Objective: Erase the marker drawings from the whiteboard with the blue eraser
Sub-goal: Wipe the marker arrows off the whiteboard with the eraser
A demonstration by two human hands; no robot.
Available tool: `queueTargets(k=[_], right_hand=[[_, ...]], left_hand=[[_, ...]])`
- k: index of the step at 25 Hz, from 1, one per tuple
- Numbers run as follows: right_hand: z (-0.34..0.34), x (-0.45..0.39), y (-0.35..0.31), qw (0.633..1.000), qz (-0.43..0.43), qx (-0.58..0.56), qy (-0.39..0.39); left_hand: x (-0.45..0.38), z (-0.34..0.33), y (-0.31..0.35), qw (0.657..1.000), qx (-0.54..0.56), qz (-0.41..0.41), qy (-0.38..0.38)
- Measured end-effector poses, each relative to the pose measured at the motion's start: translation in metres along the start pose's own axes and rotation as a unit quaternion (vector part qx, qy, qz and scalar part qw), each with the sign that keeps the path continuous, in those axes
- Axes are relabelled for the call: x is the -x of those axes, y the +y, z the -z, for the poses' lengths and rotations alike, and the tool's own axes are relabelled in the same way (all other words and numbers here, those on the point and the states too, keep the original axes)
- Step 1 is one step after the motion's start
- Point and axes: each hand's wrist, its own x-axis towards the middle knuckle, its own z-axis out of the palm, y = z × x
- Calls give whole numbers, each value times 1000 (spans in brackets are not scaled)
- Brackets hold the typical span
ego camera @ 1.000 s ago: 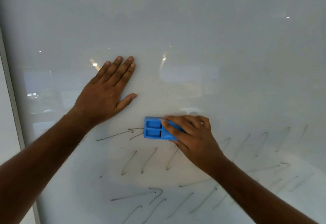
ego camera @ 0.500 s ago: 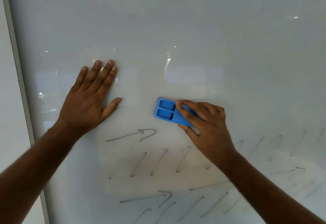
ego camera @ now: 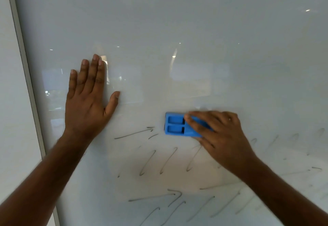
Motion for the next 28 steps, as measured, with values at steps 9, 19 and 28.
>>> queueTargets(k=[9,19,28], right_hand=[[-21,-47,-68,998,-4,-49,26],[-14,-32,-40,999,-16,-1,49],[-34,-28,-105,997,60,-51,1]], left_hand=[[5,1,-1,1000,6,17,-14],[21,2,-2,1000,3,30,0],[27,3,-15,999,32,12,5]])
